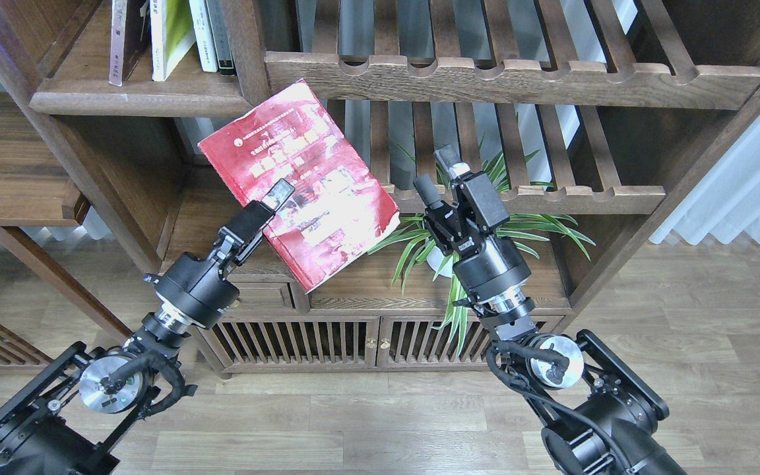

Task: Organize books on shelf
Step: 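Carry the red book up toward the upper shelf with the left gripper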

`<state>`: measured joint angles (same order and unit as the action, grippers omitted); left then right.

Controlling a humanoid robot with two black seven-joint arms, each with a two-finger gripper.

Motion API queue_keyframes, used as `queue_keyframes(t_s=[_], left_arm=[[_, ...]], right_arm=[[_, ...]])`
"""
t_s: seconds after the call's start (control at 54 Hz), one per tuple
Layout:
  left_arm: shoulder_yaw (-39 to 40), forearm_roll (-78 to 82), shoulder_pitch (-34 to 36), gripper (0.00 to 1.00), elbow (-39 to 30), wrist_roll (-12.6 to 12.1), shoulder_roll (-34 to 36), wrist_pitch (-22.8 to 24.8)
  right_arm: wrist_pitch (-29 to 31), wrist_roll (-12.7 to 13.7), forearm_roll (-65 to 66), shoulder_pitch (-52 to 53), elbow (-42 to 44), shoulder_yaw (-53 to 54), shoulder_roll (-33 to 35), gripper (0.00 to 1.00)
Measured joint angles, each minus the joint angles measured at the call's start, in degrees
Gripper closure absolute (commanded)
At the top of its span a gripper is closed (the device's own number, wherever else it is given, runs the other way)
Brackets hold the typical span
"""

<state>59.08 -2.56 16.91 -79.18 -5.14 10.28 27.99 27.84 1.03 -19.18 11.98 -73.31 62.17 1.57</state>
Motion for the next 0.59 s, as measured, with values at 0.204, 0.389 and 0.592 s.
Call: queue_keyframes(t_s=[0.204, 0.389, 0.592], left_arm=[[3.6, 0.0, 1.6, 1.0, 0.0, -2.6, -0.3, 0.0], [10.0, 0.1, 5.8, 1.0, -0.1, -2.9, -0.4, 0.0], [14.1, 0.1, 10.3, 1.0, -0.1, -3.0, -0.3, 0.0]], right_arm=[[-0.9, 0.0, 0.2, 0.2, 0.9, 0.0, 0.0, 0.04], [-1.0, 0.0, 0.3, 0.3, 1.6, -0.2, 0.0, 0.04], [-1.0, 0.0, 0.9, 0.4, 1.9, -0.3, 0.0, 0.04]])
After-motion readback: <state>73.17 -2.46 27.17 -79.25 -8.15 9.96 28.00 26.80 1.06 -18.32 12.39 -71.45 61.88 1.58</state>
